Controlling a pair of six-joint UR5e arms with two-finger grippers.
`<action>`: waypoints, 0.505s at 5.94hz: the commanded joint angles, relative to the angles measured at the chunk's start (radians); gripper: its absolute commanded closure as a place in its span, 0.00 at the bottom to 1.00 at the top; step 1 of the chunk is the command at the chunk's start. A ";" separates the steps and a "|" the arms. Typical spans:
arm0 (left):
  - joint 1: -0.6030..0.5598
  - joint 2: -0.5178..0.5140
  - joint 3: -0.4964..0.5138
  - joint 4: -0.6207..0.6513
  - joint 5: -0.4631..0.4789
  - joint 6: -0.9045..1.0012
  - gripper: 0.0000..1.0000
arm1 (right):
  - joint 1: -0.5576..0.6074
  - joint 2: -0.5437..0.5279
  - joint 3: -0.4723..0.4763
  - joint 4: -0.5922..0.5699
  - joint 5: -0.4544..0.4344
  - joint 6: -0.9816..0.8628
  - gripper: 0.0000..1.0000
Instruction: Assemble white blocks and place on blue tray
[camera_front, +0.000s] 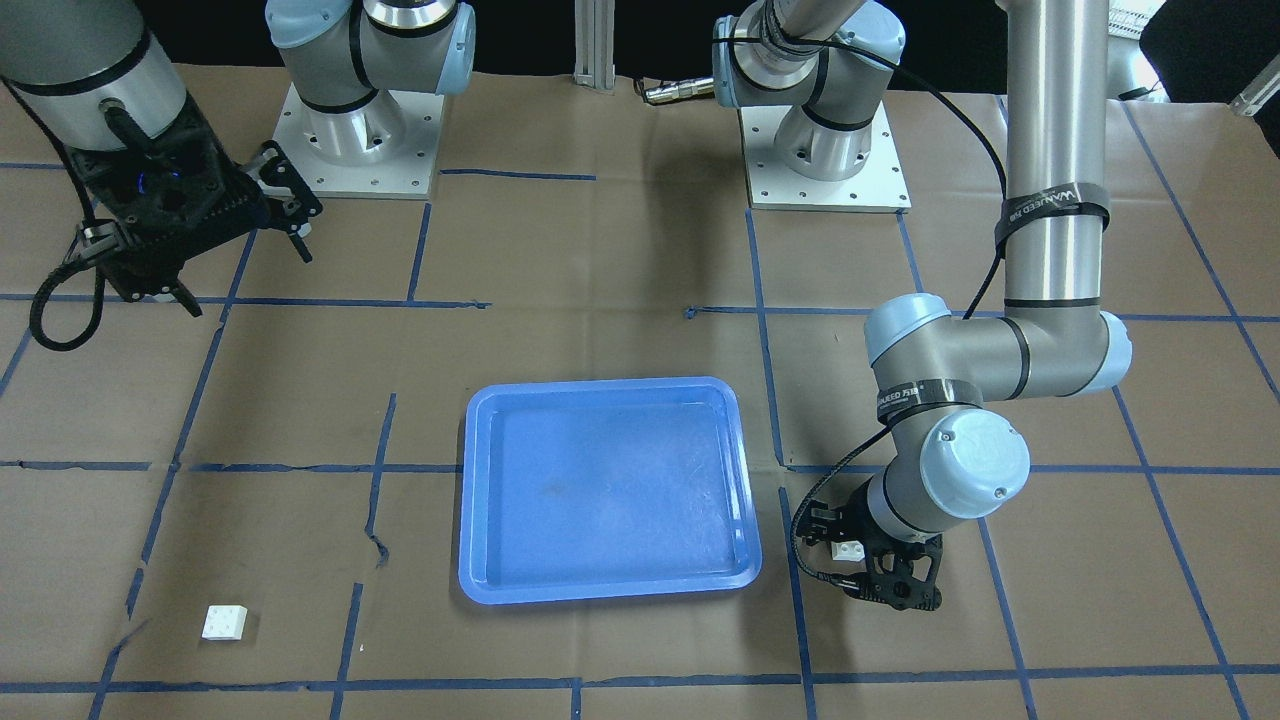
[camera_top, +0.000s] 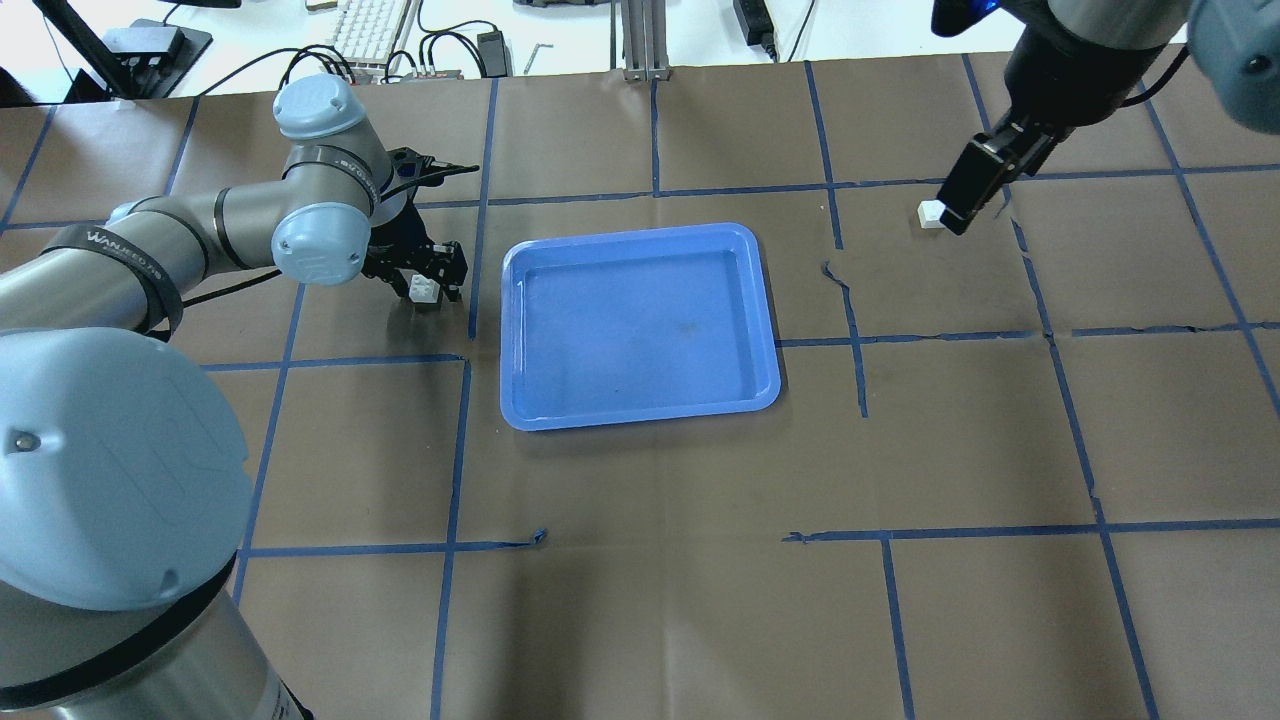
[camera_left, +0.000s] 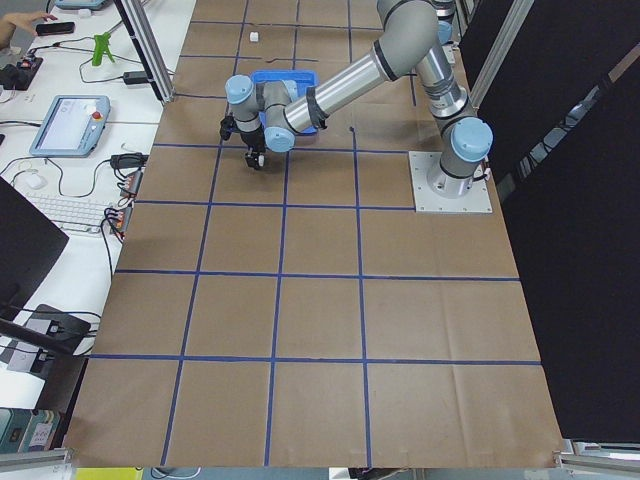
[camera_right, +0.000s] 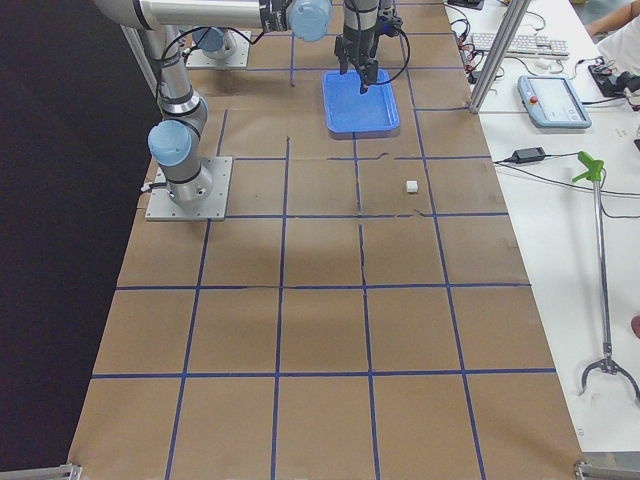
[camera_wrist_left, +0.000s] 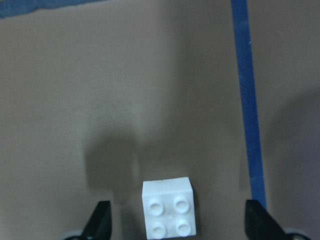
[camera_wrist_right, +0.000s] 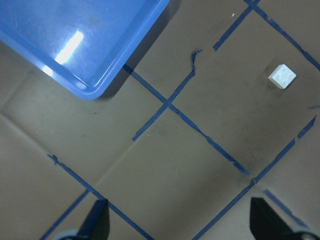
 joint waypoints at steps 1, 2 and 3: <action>0.000 0.020 0.012 -0.005 0.003 0.008 0.93 | -0.082 0.048 -0.012 -0.015 -0.006 -0.519 0.00; -0.005 0.040 0.032 0.003 0.001 0.026 0.94 | -0.104 0.066 -0.010 -0.091 -0.008 -0.791 0.00; -0.041 0.075 0.030 0.001 -0.003 0.087 0.94 | -0.134 0.094 -0.010 -0.135 0.001 -0.964 0.00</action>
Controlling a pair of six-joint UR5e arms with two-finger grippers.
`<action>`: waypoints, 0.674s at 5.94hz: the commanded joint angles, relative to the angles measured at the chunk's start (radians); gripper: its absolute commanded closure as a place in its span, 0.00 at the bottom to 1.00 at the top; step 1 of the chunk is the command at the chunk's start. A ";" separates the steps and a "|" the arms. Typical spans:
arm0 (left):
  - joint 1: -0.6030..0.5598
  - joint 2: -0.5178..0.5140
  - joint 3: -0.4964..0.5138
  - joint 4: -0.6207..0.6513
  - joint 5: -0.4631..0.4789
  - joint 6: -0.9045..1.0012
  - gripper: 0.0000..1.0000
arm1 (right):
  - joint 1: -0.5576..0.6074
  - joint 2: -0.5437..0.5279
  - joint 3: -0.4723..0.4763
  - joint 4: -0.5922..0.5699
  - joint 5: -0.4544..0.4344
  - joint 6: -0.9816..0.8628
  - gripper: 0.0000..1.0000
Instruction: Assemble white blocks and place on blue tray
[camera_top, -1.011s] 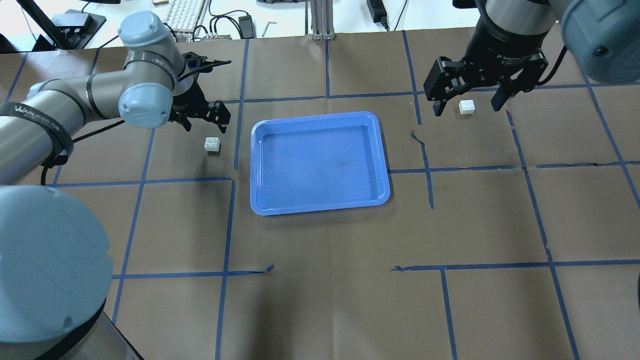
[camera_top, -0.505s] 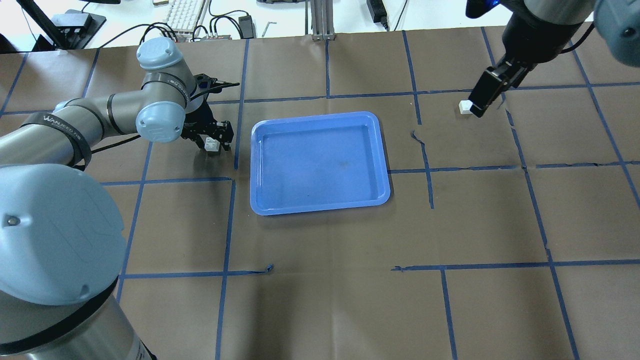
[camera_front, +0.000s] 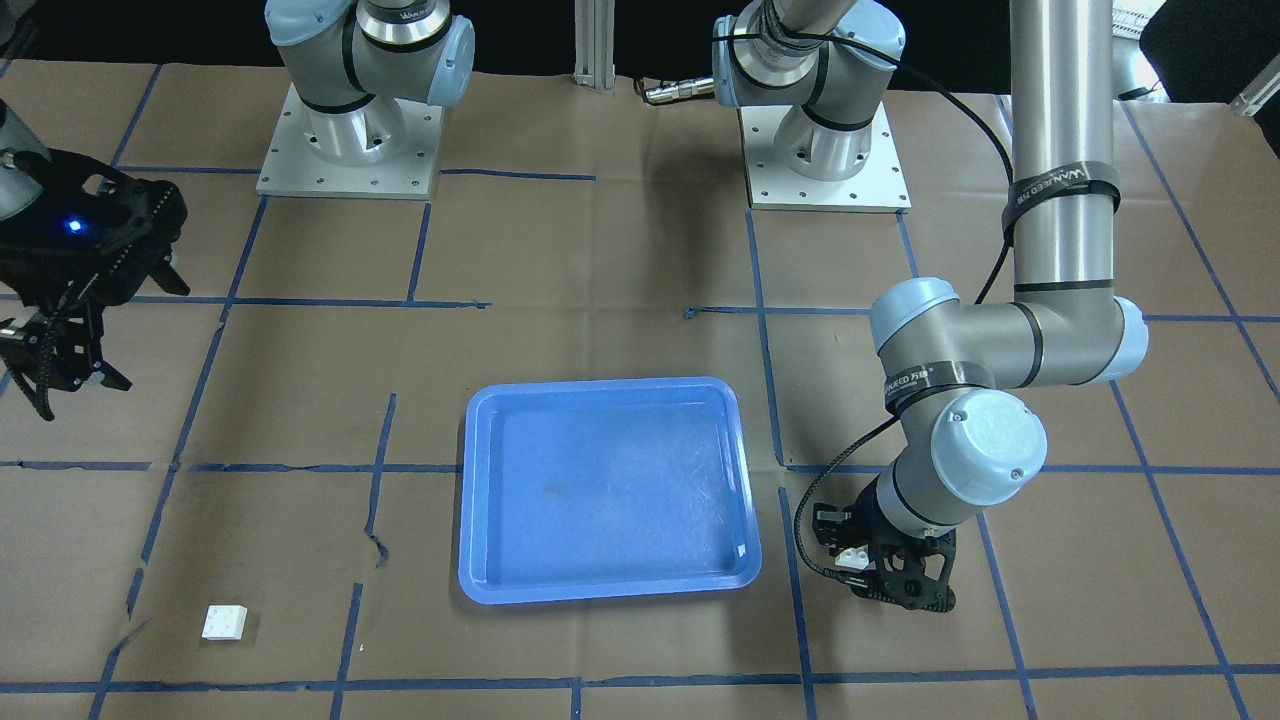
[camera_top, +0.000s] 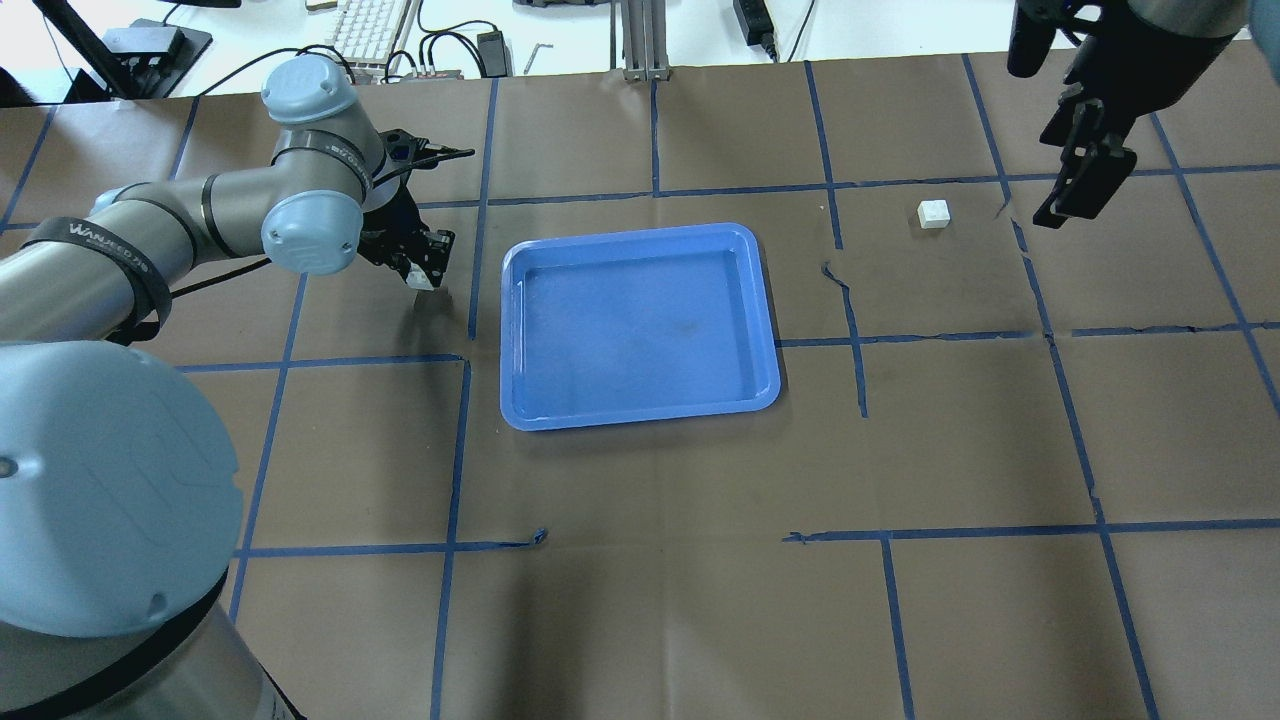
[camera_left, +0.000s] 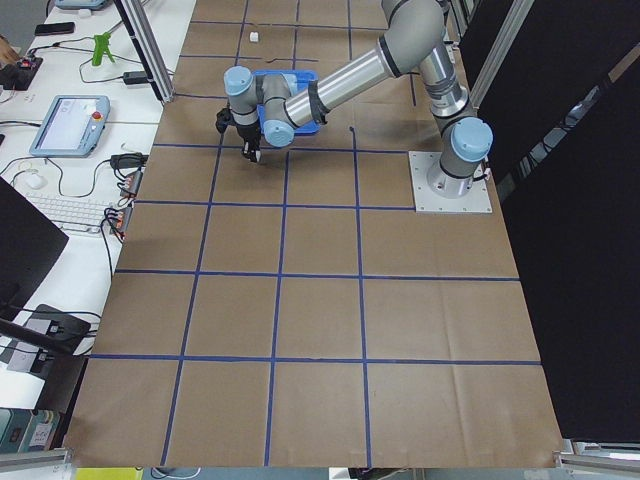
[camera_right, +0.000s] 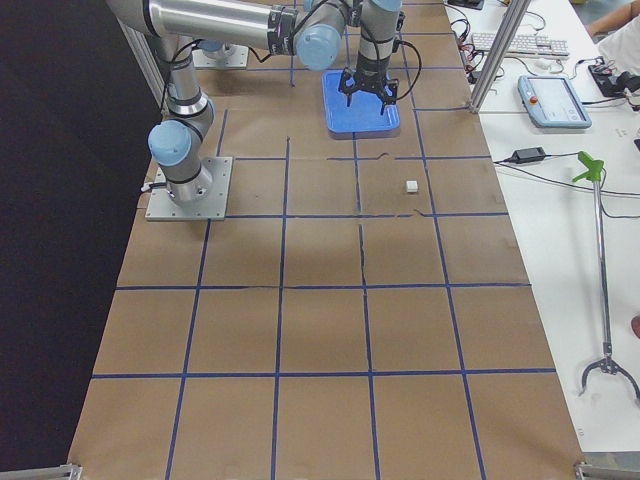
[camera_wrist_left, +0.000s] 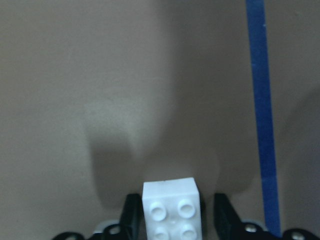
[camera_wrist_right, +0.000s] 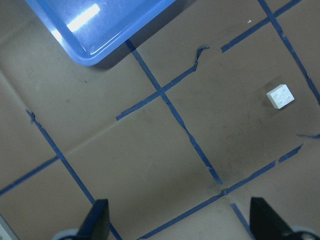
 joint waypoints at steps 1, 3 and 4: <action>-0.090 0.078 0.004 0.003 -0.025 0.171 0.94 | -0.071 0.066 -0.005 -0.064 0.030 -0.312 0.00; -0.211 0.085 -0.025 -0.015 -0.054 0.586 0.94 | -0.110 0.216 -0.055 -0.128 0.191 -0.346 0.00; -0.251 0.074 -0.025 -0.017 -0.053 0.740 0.94 | -0.110 0.314 -0.129 -0.129 0.254 -0.344 0.00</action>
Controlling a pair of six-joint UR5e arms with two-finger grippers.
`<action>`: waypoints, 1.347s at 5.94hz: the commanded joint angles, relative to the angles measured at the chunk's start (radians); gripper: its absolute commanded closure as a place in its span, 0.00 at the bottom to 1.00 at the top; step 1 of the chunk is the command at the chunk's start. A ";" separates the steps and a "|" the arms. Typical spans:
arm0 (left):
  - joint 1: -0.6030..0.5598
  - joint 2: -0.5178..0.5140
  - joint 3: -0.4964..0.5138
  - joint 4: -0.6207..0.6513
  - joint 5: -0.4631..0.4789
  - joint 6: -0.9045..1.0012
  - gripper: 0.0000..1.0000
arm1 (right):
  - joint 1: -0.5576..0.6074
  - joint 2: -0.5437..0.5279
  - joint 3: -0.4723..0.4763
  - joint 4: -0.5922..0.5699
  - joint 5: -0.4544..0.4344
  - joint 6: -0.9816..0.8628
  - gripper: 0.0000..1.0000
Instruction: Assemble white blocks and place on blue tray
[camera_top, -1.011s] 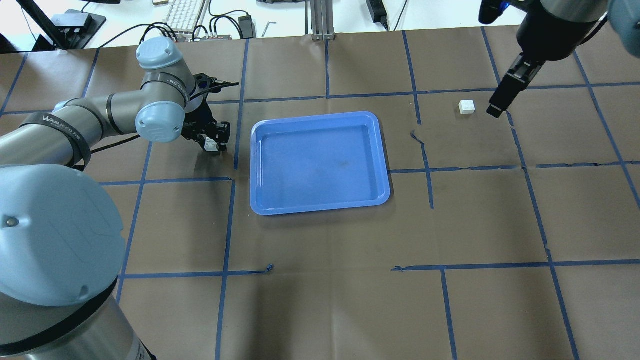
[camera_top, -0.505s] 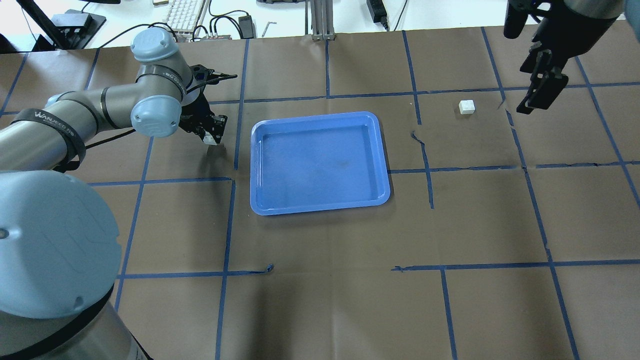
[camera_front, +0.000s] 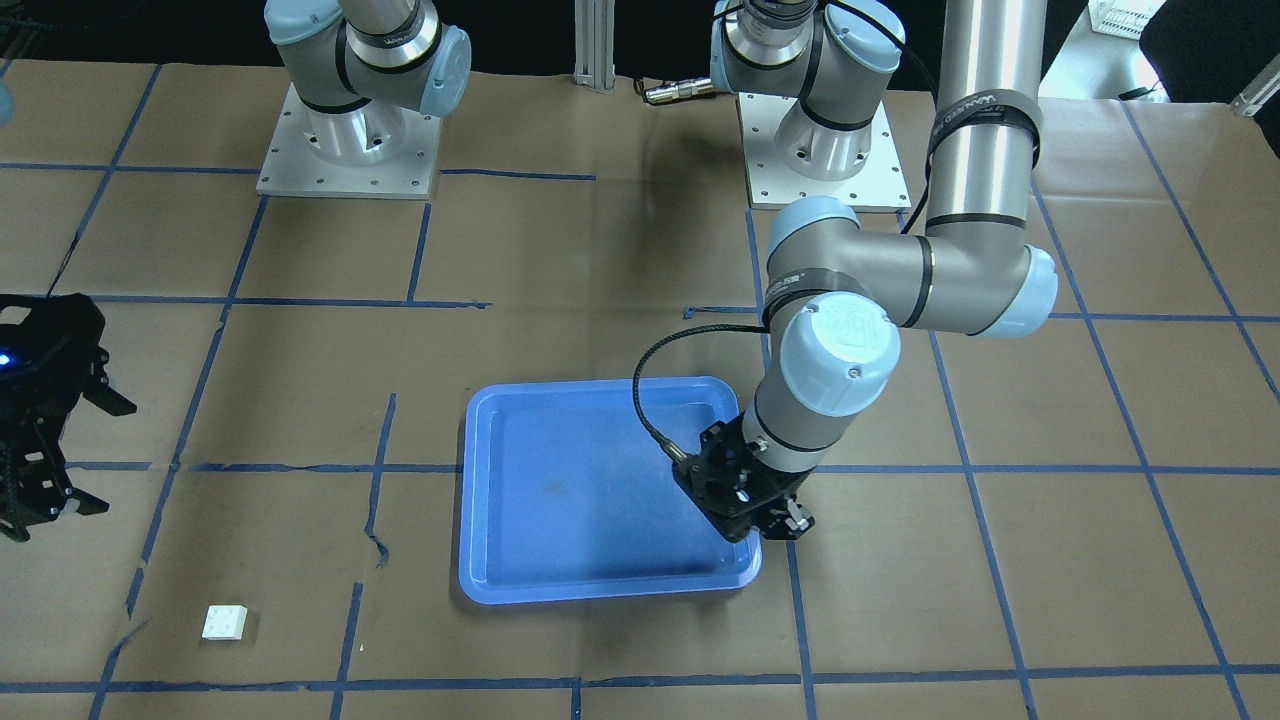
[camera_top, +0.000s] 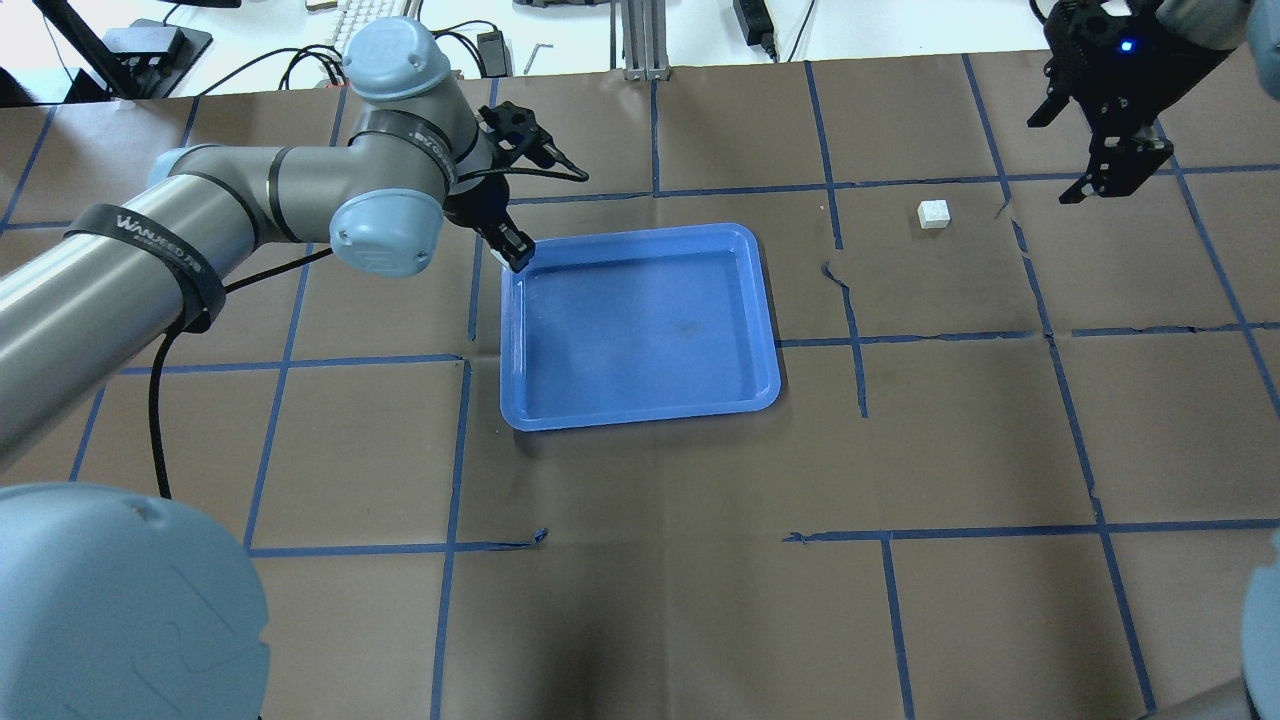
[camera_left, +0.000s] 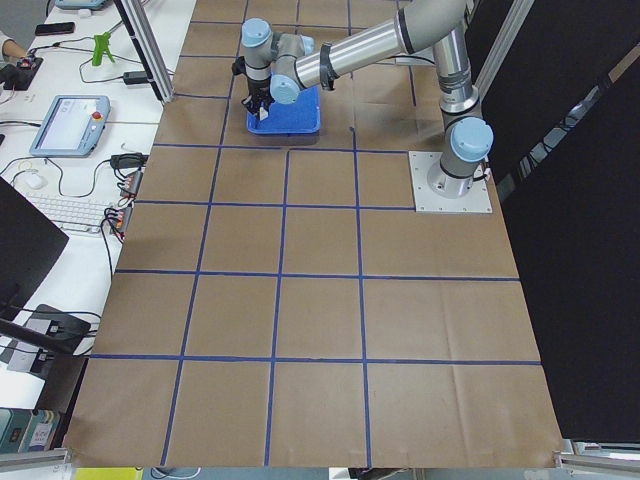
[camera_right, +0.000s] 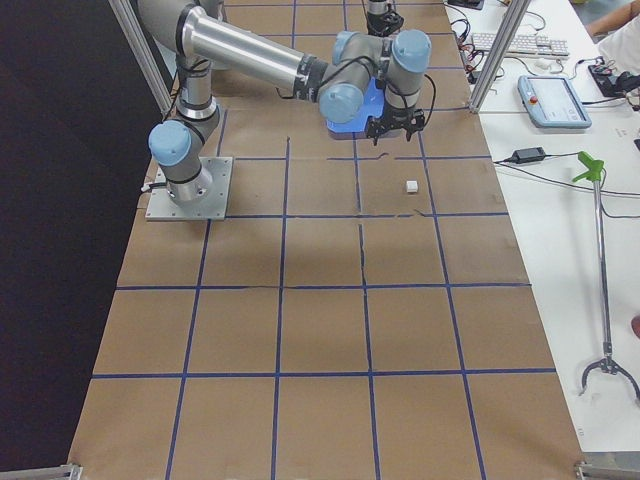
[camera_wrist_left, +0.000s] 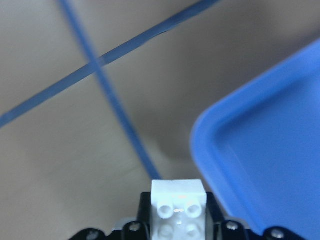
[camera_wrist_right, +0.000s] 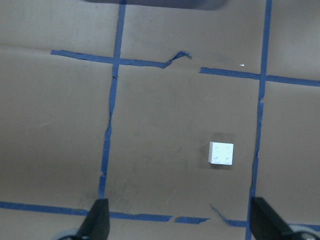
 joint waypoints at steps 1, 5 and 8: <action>-0.075 -0.014 -0.024 -0.009 -0.005 0.225 0.94 | -0.010 0.193 -0.117 -0.010 0.117 -0.004 0.00; -0.178 -0.054 -0.077 0.082 -0.020 0.320 0.89 | -0.060 0.399 -0.134 -0.084 0.304 0.000 0.00; -0.183 -0.100 -0.074 0.110 -0.019 0.318 0.17 | -0.060 0.439 -0.120 -0.091 0.309 -0.054 0.00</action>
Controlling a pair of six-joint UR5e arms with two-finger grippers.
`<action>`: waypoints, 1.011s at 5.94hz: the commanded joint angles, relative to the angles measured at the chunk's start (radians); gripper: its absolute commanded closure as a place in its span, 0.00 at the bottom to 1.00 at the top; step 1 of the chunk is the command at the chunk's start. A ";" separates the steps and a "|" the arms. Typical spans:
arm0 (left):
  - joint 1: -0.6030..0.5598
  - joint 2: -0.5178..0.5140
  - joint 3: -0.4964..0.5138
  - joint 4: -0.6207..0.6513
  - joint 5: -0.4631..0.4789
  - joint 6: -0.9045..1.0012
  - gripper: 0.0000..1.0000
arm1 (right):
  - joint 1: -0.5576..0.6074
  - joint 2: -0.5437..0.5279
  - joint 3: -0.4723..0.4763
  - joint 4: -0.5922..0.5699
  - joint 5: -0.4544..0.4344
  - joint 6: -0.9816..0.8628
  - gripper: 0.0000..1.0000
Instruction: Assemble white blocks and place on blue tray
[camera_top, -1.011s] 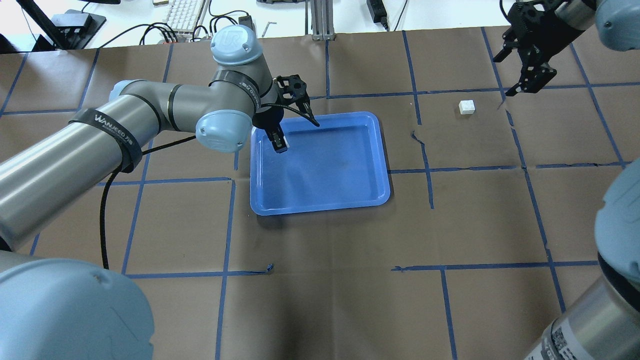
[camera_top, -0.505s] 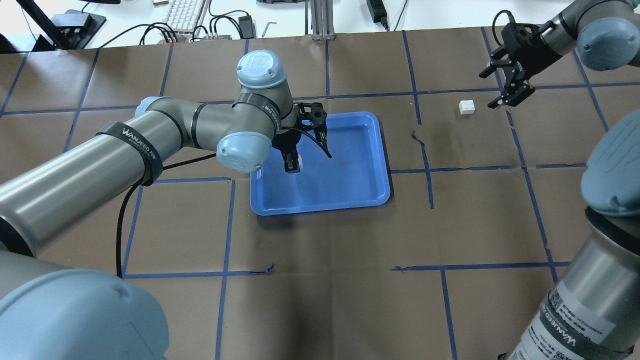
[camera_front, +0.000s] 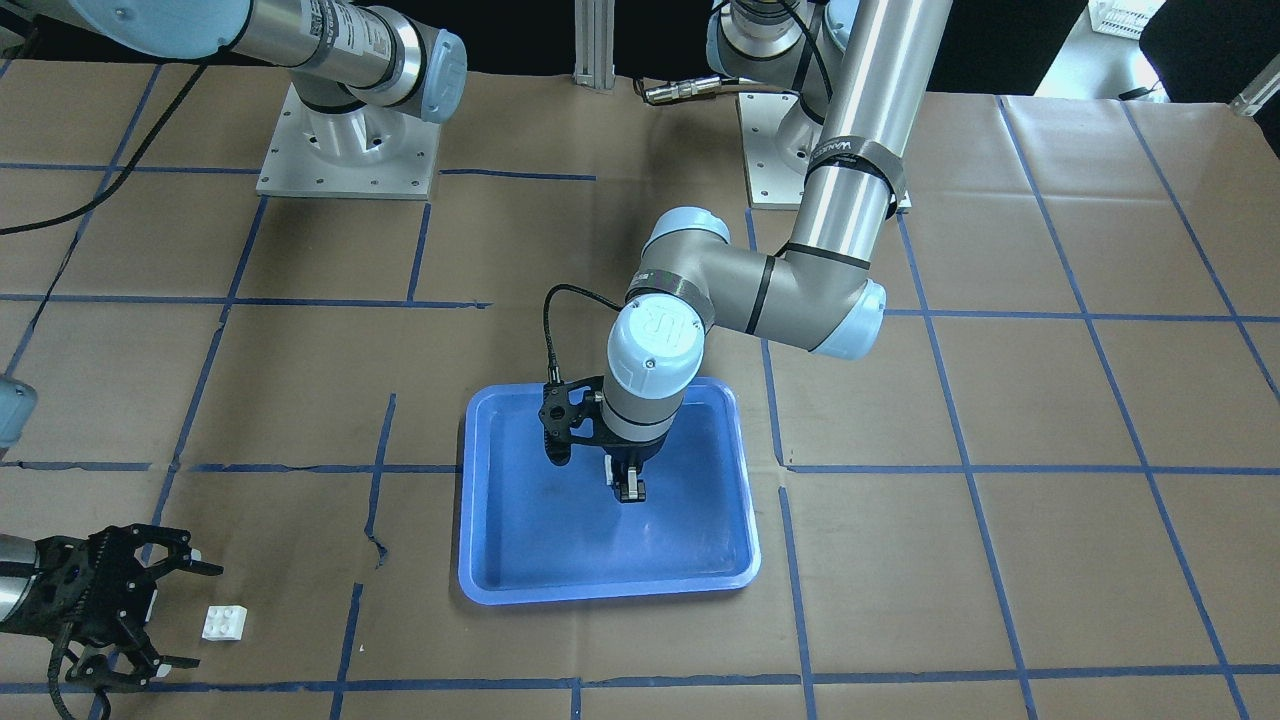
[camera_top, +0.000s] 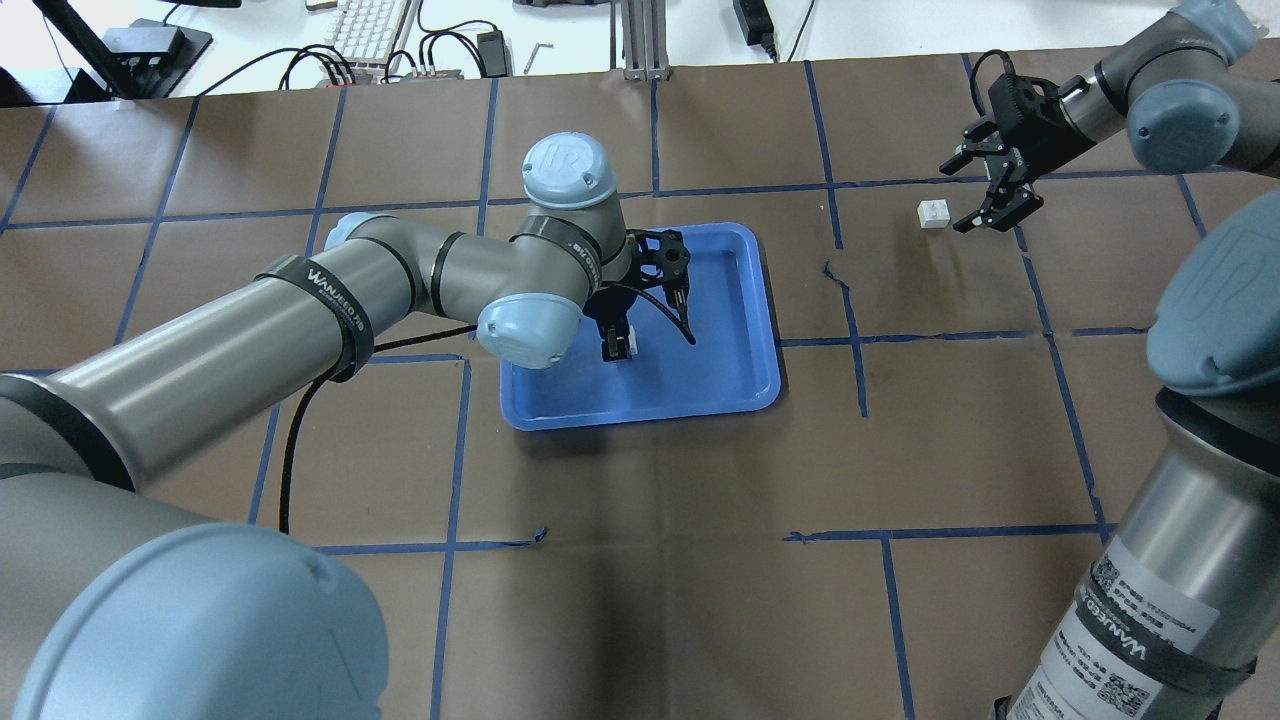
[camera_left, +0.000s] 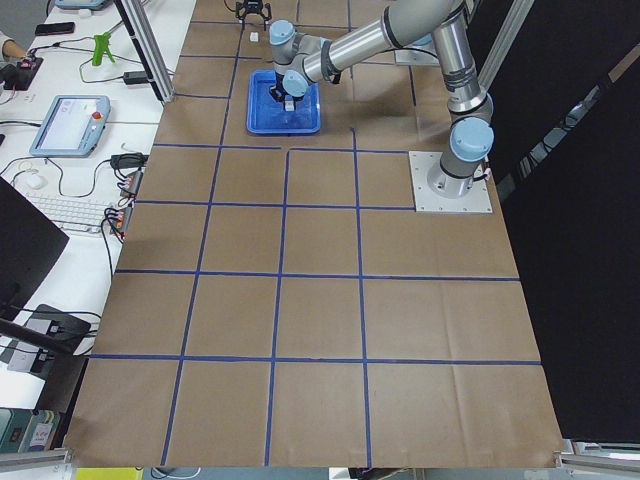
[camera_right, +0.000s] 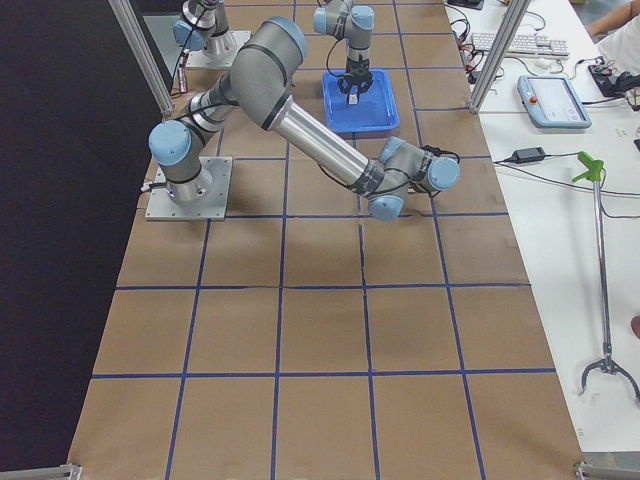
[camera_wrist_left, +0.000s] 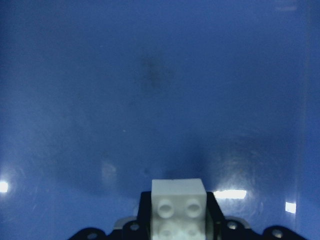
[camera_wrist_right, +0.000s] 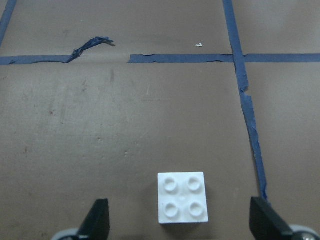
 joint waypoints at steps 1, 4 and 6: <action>-0.002 0.017 0.015 0.000 0.003 0.001 0.00 | 0.000 0.012 0.001 0.002 0.001 -0.039 0.01; 0.050 0.225 0.085 -0.235 0.039 0.004 0.00 | 0.000 0.004 -0.002 0.000 -0.002 -0.039 0.49; 0.091 0.353 0.255 -0.597 0.040 -0.023 0.00 | 0.000 0.002 -0.007 0.000 -0.002 -0.037 0.65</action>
